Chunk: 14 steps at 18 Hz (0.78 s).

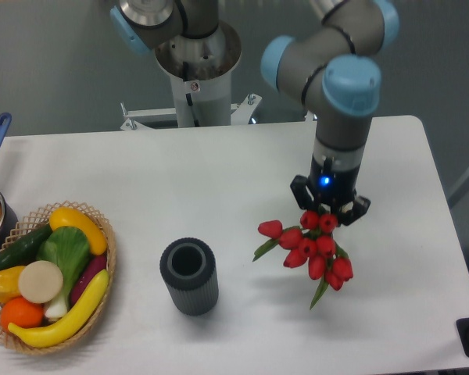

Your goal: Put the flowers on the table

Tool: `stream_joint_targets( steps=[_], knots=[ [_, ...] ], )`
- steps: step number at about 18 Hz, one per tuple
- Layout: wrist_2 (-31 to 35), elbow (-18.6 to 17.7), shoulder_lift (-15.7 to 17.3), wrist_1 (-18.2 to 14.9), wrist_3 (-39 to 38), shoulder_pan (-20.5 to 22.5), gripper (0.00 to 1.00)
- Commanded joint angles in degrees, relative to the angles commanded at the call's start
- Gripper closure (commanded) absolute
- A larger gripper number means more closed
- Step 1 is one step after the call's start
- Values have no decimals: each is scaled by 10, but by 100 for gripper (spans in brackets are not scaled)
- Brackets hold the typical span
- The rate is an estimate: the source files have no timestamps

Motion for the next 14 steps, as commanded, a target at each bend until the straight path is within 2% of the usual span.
stream_joint_targets(
  steps=[6, 7, 10, 12, 14],
  knots=[
    [11, 4, -28, 6, 0, -12, 62],
    [11, 4, -31, 7, 1, -12, 54],
    [11, 12, -33, 10, 2, -12, 16],
    [11, 15, -33, 22, 3, -12, 0],
    [11, 19, -32, 40, 9, -11, 0]
  ],
)
